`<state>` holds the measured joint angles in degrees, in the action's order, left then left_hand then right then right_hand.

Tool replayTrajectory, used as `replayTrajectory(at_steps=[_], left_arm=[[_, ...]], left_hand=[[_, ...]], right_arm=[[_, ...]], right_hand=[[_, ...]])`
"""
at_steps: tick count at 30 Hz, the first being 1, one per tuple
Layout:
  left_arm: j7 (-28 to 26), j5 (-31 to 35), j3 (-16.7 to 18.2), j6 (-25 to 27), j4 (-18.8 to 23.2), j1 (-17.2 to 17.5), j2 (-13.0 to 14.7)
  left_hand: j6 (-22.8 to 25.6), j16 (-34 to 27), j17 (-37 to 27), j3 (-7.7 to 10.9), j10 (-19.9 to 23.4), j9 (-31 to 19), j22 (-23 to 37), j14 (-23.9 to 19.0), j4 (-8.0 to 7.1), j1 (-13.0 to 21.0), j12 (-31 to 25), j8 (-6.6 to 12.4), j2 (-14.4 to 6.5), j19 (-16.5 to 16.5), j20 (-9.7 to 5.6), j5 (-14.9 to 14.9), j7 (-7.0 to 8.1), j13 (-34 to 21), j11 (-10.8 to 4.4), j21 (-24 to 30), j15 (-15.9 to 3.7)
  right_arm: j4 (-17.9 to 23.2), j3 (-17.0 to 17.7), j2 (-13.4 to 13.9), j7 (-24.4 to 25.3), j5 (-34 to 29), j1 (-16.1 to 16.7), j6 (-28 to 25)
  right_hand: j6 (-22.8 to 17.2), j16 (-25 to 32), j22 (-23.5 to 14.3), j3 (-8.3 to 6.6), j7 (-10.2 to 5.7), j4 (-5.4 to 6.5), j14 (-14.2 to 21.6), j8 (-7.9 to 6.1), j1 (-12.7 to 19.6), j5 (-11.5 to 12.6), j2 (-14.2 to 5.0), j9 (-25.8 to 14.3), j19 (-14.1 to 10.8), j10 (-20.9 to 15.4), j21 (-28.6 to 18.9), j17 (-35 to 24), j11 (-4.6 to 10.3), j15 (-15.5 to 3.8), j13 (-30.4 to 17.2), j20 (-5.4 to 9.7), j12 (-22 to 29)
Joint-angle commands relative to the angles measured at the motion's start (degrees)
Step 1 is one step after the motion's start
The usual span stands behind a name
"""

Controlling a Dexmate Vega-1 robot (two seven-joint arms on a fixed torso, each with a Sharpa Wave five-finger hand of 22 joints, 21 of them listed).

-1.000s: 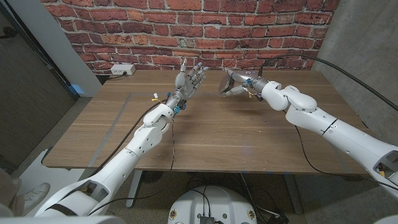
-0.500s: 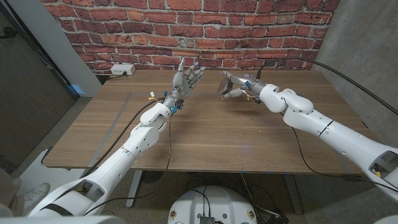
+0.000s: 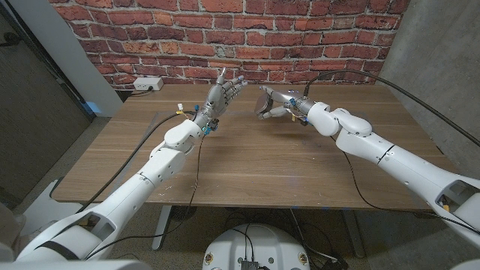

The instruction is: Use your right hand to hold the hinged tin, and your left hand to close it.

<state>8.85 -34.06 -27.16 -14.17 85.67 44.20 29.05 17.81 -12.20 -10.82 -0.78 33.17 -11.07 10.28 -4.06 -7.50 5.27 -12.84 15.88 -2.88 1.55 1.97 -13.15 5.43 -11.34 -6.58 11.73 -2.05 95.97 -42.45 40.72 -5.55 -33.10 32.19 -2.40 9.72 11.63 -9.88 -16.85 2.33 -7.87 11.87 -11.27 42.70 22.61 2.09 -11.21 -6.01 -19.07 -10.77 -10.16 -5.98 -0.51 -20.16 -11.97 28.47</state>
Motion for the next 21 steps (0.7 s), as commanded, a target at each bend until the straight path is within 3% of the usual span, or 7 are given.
replayTrajectory(at_steps=[1, 5, 12, 15, 21], left_arm=[[-4.28, 7.06, -0.3, -0.83, 3.67, 0.66, 3.35], [-4.59, 7.44, -0.06, -0.25, 4.69, 0.91, 4.17], [-6.45, 11.19, -0.55, 2.16, 6.64, 0.91, 6.31], [-4.78, 8.9, -0.4, 2.75, 6.0, 1.03, 6.16], [-6.78, 11.4, -0.5, 3.54, 7.52, 1.71, 7.25]], left_hand=[[1.96, 0.01, -0.25, -0.46, 2.12, -0.18, 0.13, 0.36, -0.2, -0.13, -0.83, 0.71, -0.27, 0.44, -1.01, -0.41, -0.26, -0.17, 0.32, -0.1, -3.28], [2.36, 0.01, -0.22, -0.54, 2.72, -0.2, 0.1, 0.22, -0.19, -0.08, -0.91, 0.75, -0.34, 0.48, -1.89, -0.46, -0.49, -0.17, 0.39, -0.15, -3.33], [2.05, 0.03, -0.2, -0.61, 3.25, -0.22, 0.08, 0.17, -0.19, -0.07, -0.97, 0.51, -0.39, 0.45, -1.97, -0.49, -0.45, -0.16, 0.44, -0.15, -3.34], [1.64, 0.03, -0.19, -0.67, 3.54, -0.22, 0.07, 0.11, -0.2, -0.07, -1.0, 0.28, -0.4, 0.51, -1.96, -0.51, -0.36, -0.16, 0.58, -0.19, -3.37], [1.81, -0.09, -0.18, -0.73, 3.62, -0.22, 0.06, -0.24, -0.2, -0.06, -0.92, 0.27, -0.42, 0.42, -1.92, -0.54, -0.43, -0.16, 0.74, -0.17, -3.26]], right_arm=[[-3.81, -2.39, -3.38, 4.11, -0.54, -1.01, 1.25], [-6.22, -3.27, -4.82, 5.31, -0.29, -1.36, 1.49], [-8.94, -3.99, -6.52, 8.82, 0.66, -1.15, 2.57], [-9.62, -4.43, -7.24, 9.98, 0.69, -0.98, 2.37], [-11.6, -5.28, -8.35, 11.64, 1.41, -0.8, 2.7]], right_hand=[[9.98, -0.13, -0.06, 0.08, -0.23, 0.24, -0.37, -0.46, 0.1, -0.06, -0.47, 0.0, 0.19, -13.97, 0.03, -0.16, 14.17, -0.16, -0.09, -0.32, -0.3], [9.8, -0.15, -0.07, 0.11, -0.4, 0.25, -0.55, -0.49, 0.06, -0.16, -0.56, 0.0, 0.14, -13.46, 0.0, -0.17, 14.16, -0.27, -0.12, -0.31, -0.63], [9.64, -0.14, -0.07, 0.11, -0.62, 0.26, -0.69, -0.52, 0.02, -0.26, -0.7, 0.0, 0.11, -13.15, -0.01, -0.2, 14.26, -0.28, -0.16, -0.3, -0.91], [9.56, -0.15, -0.07, 0.14, -0.65, 0.26, -0.8, -0.53, -0.01, -0.31, -0.72, 0.0, 0.09, -13.22, -0.01, -0.2, 14.27, -0.35, -0.18, -0.3, -0.95], [9.12, -0.25, -0.07, 0.2, -0.67, 0.27, -1.23, -0.65, -0.1, -0.43, -0.75, 0.0, 0.76, -13.32, 0.22, -0.21, 14.29, -0.3, -0.23, -0.36, -1.07]])
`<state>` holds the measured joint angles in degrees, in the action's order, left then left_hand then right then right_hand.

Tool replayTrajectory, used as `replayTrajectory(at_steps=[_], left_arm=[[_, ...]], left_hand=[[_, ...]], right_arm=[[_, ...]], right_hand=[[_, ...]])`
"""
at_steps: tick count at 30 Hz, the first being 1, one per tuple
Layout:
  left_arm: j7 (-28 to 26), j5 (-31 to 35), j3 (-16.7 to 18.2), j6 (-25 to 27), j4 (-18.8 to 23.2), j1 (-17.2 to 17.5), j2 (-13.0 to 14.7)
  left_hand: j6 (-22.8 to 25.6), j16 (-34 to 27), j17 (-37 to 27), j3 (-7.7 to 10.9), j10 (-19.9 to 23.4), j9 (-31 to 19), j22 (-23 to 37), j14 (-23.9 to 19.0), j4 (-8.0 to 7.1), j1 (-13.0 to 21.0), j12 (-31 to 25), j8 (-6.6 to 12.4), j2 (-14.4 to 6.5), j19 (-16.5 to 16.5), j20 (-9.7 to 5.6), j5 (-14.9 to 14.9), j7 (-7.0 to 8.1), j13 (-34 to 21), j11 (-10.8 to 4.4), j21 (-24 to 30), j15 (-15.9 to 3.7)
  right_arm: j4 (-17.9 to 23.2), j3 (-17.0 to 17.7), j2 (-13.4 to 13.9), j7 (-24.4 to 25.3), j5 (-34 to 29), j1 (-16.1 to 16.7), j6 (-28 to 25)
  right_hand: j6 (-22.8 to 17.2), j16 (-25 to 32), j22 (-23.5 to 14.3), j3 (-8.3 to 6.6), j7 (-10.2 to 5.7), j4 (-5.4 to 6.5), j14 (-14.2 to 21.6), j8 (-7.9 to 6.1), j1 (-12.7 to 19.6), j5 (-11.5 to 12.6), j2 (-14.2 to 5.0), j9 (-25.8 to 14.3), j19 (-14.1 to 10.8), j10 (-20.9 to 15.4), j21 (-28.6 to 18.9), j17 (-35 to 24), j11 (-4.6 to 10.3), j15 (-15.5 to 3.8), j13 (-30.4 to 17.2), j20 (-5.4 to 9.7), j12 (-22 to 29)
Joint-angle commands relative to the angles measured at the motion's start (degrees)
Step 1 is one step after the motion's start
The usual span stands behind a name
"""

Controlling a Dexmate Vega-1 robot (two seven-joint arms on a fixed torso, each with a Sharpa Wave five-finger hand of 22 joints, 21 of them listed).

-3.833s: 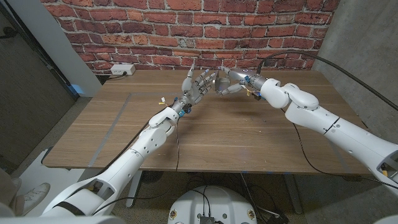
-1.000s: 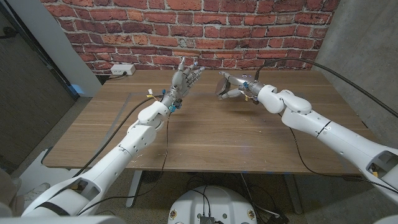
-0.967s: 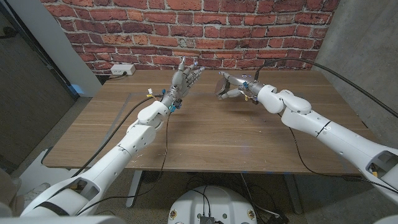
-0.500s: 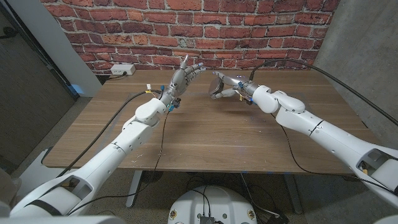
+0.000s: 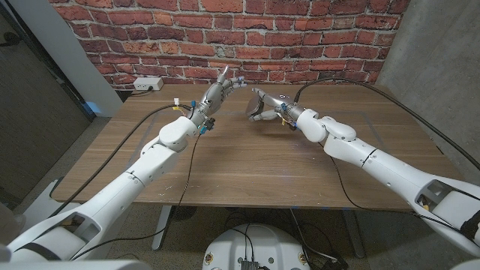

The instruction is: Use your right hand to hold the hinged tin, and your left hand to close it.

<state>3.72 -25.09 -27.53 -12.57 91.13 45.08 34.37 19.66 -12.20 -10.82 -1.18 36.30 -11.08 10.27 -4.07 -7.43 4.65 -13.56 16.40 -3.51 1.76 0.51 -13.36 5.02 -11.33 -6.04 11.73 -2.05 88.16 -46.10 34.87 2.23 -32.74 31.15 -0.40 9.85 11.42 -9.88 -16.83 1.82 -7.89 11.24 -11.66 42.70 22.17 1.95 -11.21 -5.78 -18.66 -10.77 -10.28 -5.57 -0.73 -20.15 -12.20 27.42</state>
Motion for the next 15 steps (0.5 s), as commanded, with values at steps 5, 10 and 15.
replayTrajectory(at_steps=[5, 10, 15], left_arm=[[-1.98, 1.6, 0.25, 1.94, 2.14, 1.41, 1.69], [-2.52, 1.97, 0.49, 2.02, 2.81, 1.88, 2.13], [-4.41, 3.99, 0.66, 3.09, 4.24, 2.39, 3.13]], left_hand=[[0.25, -0.08, -0.17, -0.43, 0.13, -0.22, 0.06, -0.37, -0.27, 0.58, 0.1, -0.26, 0.18, -0.07, 0.38, -0.37, -0.09, -0.17, 0.08, -0.08, -3.24], [0.3, -0.16, -0.17, -0.5, -0.48, -0.22, 0.06, -0.64, -0.28, 0.58, 0.44, -0.33, 0.15, -0.15, 0.82, -0.39, -0.07, -0.17, 0.11, -0.06, -2.95], [-0.06, -0.22, -0.18, -0.57, -0.45, -0.23, 0.07, -0.89, -0.3, 0.57, 0.51, -0.56, 0.11, -0.2, 0.9, -0.42, 0.02, -0.18, 0.41, -0.06, -2.92]], right_arm=[[-5.79, -2.37, -3.25, 5.7, 1.47, 0.29, 1.78], [-7.43, -3.21, -3.96, 6.82, 1.57, 0.11, 2.4], [-8.61, -3.64, -4.39, 7.41, 2.15, -0.06, 3.06]], right_hand=[[8.66, -0.02, -0.07, 0.19, -0.42, 0.32, -0.72, -0.34, -0.15, -0.04, -0.72, 0.0, 0.52, -13.79, 0.18, -0.11, 13.97, -0.16, -0.27, -0.08, -0.09], [8.49, 0.06, -0.07, 0.22, -0.58, 0.35, -0.66, -0.36, -0.23, -0.09, -0.8, 0.0, 0.4, -13.95, 0.11, -0.13, 14.13, -0.42, -0.3, -0.05, -0.13], [8.18, 0.09, -0.07, 0.23, -0.66, 0.33, -0.67, -0.43, -0.23, -0.14, -0.84, 0.0, 0.24, -14.1, 0.03, -0.13, 14.23, -0.42, -0.34, -0.01, -0.18]])
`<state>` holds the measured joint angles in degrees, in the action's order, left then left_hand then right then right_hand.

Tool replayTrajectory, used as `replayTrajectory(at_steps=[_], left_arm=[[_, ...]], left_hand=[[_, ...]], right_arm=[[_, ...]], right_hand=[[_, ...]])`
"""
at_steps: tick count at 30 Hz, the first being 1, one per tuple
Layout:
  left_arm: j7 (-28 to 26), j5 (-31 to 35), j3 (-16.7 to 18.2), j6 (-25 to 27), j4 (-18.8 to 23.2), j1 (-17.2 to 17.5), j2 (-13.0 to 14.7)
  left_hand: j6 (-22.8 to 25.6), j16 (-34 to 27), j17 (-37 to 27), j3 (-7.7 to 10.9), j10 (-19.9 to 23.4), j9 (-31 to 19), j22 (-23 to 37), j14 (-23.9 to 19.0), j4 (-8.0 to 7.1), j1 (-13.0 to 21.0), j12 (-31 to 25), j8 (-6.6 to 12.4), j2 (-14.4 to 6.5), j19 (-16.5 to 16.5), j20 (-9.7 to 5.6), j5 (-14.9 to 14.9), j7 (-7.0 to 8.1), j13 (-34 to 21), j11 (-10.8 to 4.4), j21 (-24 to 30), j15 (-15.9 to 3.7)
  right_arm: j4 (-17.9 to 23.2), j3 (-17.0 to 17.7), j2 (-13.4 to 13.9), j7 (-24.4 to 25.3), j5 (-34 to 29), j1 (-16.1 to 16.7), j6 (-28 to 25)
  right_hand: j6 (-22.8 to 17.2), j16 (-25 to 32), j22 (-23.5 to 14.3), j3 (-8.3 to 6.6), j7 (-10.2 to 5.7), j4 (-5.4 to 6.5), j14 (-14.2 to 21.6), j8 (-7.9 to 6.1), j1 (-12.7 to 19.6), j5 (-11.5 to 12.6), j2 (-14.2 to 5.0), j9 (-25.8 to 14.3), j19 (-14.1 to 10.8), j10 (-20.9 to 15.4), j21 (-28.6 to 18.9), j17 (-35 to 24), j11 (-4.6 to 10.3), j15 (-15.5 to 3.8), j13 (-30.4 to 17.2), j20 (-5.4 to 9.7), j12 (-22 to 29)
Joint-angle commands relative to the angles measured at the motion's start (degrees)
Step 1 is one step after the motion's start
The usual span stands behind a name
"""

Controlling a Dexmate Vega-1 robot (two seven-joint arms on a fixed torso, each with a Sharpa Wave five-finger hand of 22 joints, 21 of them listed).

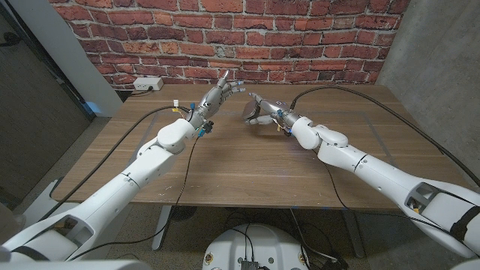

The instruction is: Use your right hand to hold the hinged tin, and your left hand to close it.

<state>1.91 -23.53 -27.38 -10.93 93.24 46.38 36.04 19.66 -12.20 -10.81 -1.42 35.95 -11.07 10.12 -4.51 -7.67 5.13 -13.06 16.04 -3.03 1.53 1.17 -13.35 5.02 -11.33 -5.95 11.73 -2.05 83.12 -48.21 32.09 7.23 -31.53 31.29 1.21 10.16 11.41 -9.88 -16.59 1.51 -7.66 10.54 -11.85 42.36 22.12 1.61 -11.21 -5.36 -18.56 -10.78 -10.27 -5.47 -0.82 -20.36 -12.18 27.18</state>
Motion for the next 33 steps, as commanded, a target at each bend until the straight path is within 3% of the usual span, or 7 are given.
replayTrajectory(at_steps=[1, 5, 10, 16, 28, 33], left_arm=[[-2.93, 2.89, 0.54, 1.76, 2.46, 1.16, 1.74], [-2.13, 1.39, 1.13, 1.89, 2.26, 1.45, 1.96], [-2.11, 1.53, 1.55, 2.48, 2.83, 1.66, 2.87], [-2.67, 2.04, 1.72, 2.37, 3.18, 1.92, 3.11], [-3.95, 7.47, 0.67, 5.03, 5.22, 1.38, 5.57], [-5.48, 9.64, 0.32, 4.67, 5.08, 1.2, 5.11]], left_hand=[[0.0, -0.22, -0.19, -0.34, -0.02, -0.24, 0.22, -0.46, -0.06, 0.08, -0.01, -0.18, -0.37, 0.03, 0.27, -0.43, -0.01, -0.19, 0.37, -0.06, -2.92], [0.08, -0.45, -0.21, -0.52, 1.38, -0.25, 0.22, -1.19, -0.12, -0.02, -0.41, -0.3, -0.38, -0.11, 0.48, -0.48, -0.02, -0.21, 0.34, -0.03, -2.94], [0.25, -0.53, -0.21, -0.65, 2.32, -0.25, 0.23, -1.54, -0.16, -0.09, -0.65, -0.33, -0.37, -0.26, 0.52, -0.51, -0.08, -0.22, 0.26, 0.0, -2.94], [0.3, -0.35, -0.22, -0.79, 2.34, -0.26, 0.23, -1.22, -0.2, -0.16, -0.51, -0.42, -0.36, -0.27, 0.54, -0.54, -0.08, -0.23, 0.28, -0.02, -2.82], [-0.6, -0.08, -0.22, -1.0, 2.09, -0.26, 0.24, -0.76, -0.24, -0.22, -0.17, -0.96, -0.38, -0.03, 0.49, -0.61, 0.3, -0.24, 0.21, -0.14, -2.88], [-0.7, 0.32, -0.22, -1.11, 2.01, -0.26, 0.24, 0.18, -0.25, -0.24, -0.01, -1.1, -0.4, 0.2, 0.48, -0.64, 0.42, -0.25, 0.14, -0.24, -2.91]], right_arm=[[-3.7, -1.66, -1.59, 2.37, 0.94, -0.28, 1.55], [-5.67, -2.16, -2.53, 5.6, 0.3, -0.16, 2.39], [-6.7, -2.73, -3.14, 5.98, 0.51, -0.34, 2.3], [-9.84, -3.32, -4.39, 9.47, 0.55, -0.5, 3.86], [-11.63, -5.98, -4.96, 7.56, -0.74, -2.09, 3.01], [-12.47, -7.59, -4.86, 5.67, -2.09, -3.64, 3.6]], right_hand=[[7.86, 0.1, -0.07, -0.01, -0.34, 0.09, -0.01, -0.24, 0.1, -0.1, -0.51, -0.01, -0.2, -14.14, 0.02, -0.13, 14.05, -0.37, -0.14, -0.04, 0.02], [7.18, 0.25, -0.07, 0.0, -0.55, 0.08, 0.2, -0.44, 0.09, -0.18, -0.62, -0.01, -0.69, -14.4, -0.16, -0.16, 14.26, -0.84, -0.18, 0.1, -0.01], [6.9, 0.47, -0.06, 0.05, -0.7, 0.04, 0.67, -0.46, 0.07, -0.24, -0.61, -0.01, -1.06, -14.75, -0.27, -0.18, 14.29, -1.33, -0.23, 0.07, -0.01], [8.44, -0.07, -0.06, 0.15, -0.59, 0.02, -1.17, 0.26, -0.04, -0.4, -0.74, -0.05, -1.11, -12.31, -0.16, -0.25, 13.77, -1.04, -0.34, 0.03, -1.35], [8.04, -0.06, -0.07, 0.24, -0.74, 0.07, -1.79, 0.11, -0.19, -0.58, -0.91, -0.06, -1.0, -12.17, -0.07, -0.3, 13.79, -0.97, -0.43, 0.61, -1.68], [7.76, -0.08, -0.07, 0.49, -0.81, 0.19, -2.14, 0.04, -0.58, -0.84, -0.73, -0.07, -0.87, -11.67, -0.02, -0.32, 13.58, -0.78, -0.43, 0.65, -2.05]])
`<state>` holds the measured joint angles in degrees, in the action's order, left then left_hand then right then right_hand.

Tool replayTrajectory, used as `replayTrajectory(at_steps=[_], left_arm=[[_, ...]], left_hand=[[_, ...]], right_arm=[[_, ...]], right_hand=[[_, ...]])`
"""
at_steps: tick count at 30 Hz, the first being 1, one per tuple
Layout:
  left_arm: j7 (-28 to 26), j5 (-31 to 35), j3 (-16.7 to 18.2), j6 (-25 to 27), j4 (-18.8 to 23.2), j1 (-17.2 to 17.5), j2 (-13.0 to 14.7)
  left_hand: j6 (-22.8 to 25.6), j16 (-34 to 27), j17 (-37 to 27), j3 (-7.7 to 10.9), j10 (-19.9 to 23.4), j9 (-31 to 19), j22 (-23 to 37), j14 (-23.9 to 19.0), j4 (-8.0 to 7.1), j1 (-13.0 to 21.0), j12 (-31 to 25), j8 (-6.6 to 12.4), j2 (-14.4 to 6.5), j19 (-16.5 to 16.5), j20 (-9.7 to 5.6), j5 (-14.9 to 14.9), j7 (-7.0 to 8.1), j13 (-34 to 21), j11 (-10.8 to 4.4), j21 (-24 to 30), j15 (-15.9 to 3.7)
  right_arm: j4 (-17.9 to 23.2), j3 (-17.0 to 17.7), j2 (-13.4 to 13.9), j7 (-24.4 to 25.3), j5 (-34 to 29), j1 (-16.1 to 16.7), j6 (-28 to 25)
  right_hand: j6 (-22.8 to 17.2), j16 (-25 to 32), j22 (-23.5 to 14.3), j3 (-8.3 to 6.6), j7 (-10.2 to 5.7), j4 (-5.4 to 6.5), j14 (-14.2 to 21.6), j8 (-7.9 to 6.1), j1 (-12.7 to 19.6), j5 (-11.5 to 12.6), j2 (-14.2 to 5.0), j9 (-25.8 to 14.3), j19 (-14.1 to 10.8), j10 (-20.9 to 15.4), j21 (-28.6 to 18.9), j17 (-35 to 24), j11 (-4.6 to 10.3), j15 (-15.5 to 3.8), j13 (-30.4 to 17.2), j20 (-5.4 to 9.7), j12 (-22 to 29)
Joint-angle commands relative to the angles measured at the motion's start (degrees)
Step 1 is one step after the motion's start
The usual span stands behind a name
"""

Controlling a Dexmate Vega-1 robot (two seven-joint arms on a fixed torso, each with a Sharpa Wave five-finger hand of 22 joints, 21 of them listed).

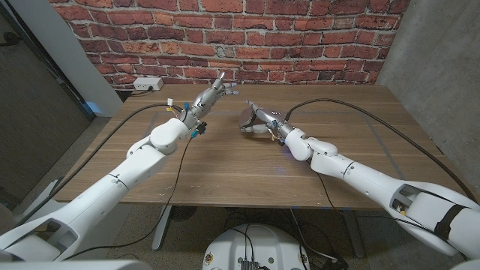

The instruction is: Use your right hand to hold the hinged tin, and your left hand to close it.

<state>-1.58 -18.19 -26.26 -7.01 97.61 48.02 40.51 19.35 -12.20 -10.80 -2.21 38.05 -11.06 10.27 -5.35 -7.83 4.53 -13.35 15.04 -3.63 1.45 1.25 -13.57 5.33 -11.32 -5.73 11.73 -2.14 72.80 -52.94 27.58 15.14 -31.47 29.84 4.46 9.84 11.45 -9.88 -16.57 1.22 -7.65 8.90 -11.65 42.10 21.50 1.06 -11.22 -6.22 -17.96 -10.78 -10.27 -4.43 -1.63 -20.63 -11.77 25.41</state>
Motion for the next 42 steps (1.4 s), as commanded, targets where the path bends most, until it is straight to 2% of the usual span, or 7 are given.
replayTrajectory(at_steps=[1, 9, 15, 20, 22, 35, 42], left_arm=[[-1.88, 4.36, -0.86, 0.48, 0.58, -0.5, 0.55], [-2.34, 4.99, -0.63, -0.34, 0.28, -0.45, 0.15], [-1.31, 4.27, -0.79, -0.22, -0.29, -1.02, -0.28], [0.55, 4.81, -1.74, -1.94, -2.4, -2.41, -0.61], [0.96, 4.89, -1.87, -2.59, -2.86, -2.52, -0.63], [-0.11, 4.7, -0.99, -2.41, -0.25, 0.68, 0.57], [-0.21, 5.0, -0.94, -2.06, 0.35, 0.72, 0.62]], left_hand=[[-0.4, 0.37, -0.23, -0.35, -0.1, -0.26, 0.08, 1.16, -0.09, 0.36, 0.31, -0.13, 0.19, 0.37, 0.38, -0.44, 0.07, -0.26, -0.08, -0.27, -2.73], [-0.26, 0.54, -0.23, -0.44, -0.16, -0.27, 0.08, 1.6, -0.09, 0.37, 0.46, -0.18, 0.14, 0.47, 0.25, -0.48, -0.03, -0.27, -0.36, -0.31, -2.9], [-0.16, 0.6, -0.23, -0.5, -0.16, -0.27, 0.08, 1.81, -0.08, 0.4, 0.54, -0.21, 0.12, 0.54, 0.18, -0.51, -0.03, -0.27, -0.31, -0.33, -2.92], [-0.23, 0.66, -0.23, -0.55, -0.12, -0.27, 0.08, 1.99, -0.07, 0.43, 0.6, -0.3, 0.09, 0.62, 0.05, -0.53, -0.09, -0.28, -0.35, -0.35, -2.83], [-0.24, 0.72, -0.23, -0.57, -0.15, -0.27, 0.08, 2.17, -0.06, 0.44, 0.64, -0.33, 0.07, 0.72, 0.07, -0.54, -0.05, -0.28, -0.39, -0.39, -2.86], [-0.18, 0.72, -0.22, -0.67, -0.09, -0.27, 0.08, 2.27, -0.04, 0.5, 0.73, -0.42, 0.02, 0.71, -0.06, -0.58, -0.07, -0.28, -0.46, -0.37, -2.93], [-0.15, 0.7, -0.22, -0.72, -0.15, -0.27, 0.08, 2.28, -0.03, 0.53, 0.81, -0.47, 0.0, 0.73, -0.07, -0.61, -0.05, -0.29, -0.52, -0.37, -2.87]], right_arm=[[-2.24, -3.07, -0.33, -2.63, -2.26, -2.41, 0.47], [-3.17, -4.38, -0.53, -3.8, -3.28, -3.26, 0.8], [-0.79, -3.89, 0.35, -5.69, -2.92, -3.02, -0.62], [1.8, -3.8, 1.61, -6.24, -3.91, -2.19, -1.61], [2.42, -3.74, 1.79, -6.52, -4.09, -1.78, -2.16], [4.35, -4.36, 2.98, -10.17, -5.81, -1.34, -3.58], [5.75, -4.32, 3.48, -13.12, -6.12, -1.39, -4.89]], right_hand=[[8.06, -0.11, -0.07, 0.5, -0.47, 0.2, -0.51, -0.17, -0.38, -0.25, -0.15, -0.06, -0.05, -12.26, -0.03, -0.33, 12.45, 0.15, -0.16, 0.18, -0.3], [7.71, -0.05, -0.07, 0.81, -0.48, 0.37, -0.75, -0.24, -0.9, -0.66, 0.0, -0.07, 0.36, -12.1, 0.1, -0.34, 12.25, 0.2, -0.13, 0.29, -0.59], [7.41, -0.13, -0.08, 1.09, -0.64, 0.59, -1.2, -0.28, -1.45, -1.02, 0.06, -0.07, 0.65, -10.82, 0.15, -0.37, 12.05, 0.49, -0.1, 0.13, -1.24], [7.39, -0.5, -0.09, 2.01, -1.07, 1.19, -2.68, -0.15, -3.22, -2.04, 0.55, -0.08, 1.42, -8.17, 0.25, -0.38, 10.63, 1.84, 0.51, -0.11, -2.74], [7.47, -0.54, -0.09, 2.88, -1.07, 1.64, -2.92, -0.06, -4.69, -3.48, 1.15, -0.09, 1.59, -6.35, 0.17, -0.33, 8.83, 2.37, 1.26, -0.17, -3.84], [7.83, -0.88, -0.1, 4.12, -0.95, 2.11, -4.16, 0.13, -6.63, -6.19, 2.05, -0.09, 1.89, -4.49, 0.17, -0.28, 7.02, 4.43, 2.54, -0.54, -5.19], [9.35, -1.28, -0.1, 4.83, -0.59, 2.15, -6.99, 0.49, -7.59, -9.22, 2.3, -0.12, 3.21, -1.18, 0.37, -0.16, 3.44, 6.0, 4.42, -0.56, -7.37]])
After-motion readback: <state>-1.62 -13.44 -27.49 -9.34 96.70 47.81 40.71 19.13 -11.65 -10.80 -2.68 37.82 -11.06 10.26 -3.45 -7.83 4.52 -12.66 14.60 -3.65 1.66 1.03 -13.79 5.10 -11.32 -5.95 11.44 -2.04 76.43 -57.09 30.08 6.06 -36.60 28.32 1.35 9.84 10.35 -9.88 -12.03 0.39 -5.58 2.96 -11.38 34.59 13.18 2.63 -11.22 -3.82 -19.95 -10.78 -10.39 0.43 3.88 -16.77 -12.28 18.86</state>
